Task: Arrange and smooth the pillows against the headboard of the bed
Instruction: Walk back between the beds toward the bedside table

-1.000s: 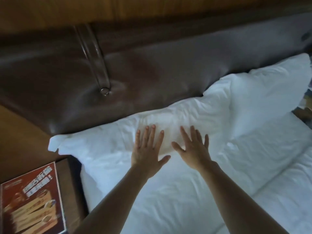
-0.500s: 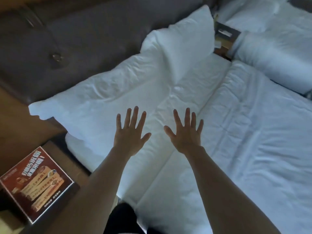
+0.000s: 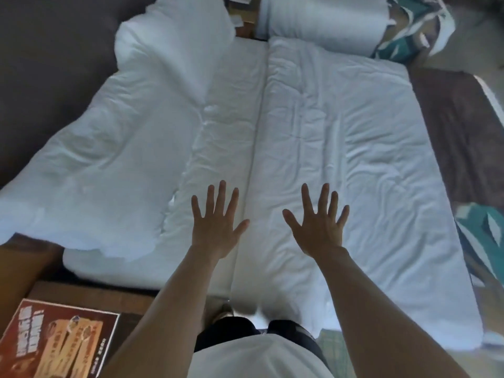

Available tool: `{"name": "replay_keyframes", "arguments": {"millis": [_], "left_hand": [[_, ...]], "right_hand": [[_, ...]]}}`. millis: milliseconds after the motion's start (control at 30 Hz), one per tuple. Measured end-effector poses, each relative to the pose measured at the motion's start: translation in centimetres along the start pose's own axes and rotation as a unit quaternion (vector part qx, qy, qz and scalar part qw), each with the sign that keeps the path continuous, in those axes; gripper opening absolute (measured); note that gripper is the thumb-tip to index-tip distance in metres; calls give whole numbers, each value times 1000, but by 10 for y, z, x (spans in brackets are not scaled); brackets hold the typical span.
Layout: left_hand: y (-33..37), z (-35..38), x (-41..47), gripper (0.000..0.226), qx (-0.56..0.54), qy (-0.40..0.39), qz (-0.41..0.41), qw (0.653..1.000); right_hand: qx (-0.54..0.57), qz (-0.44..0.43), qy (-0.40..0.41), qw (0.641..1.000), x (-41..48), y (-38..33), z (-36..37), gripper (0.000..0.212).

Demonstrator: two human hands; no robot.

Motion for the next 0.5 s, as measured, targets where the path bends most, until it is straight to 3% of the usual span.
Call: {"name": "replay_keyframes", "arguments": {"millis": [233,500], "left_hand": [[6,1,-17,83,55,0,135,989],[66,17,-46,85,55,-18,273,960]], "right_hand": [[44,139,8,989,-81,14,27,84],[94,248,-26,964,-172,32,63,87]]}}
Point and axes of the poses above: each hand's wrist, its own x-axis towards the middle knuckle, its own z-axis out of the palm, y = z × x, the point moved 4 cm from there along x, towards the middle knuckle, and after that the axes turned 2 degrees about z, right-handed, at the moved point
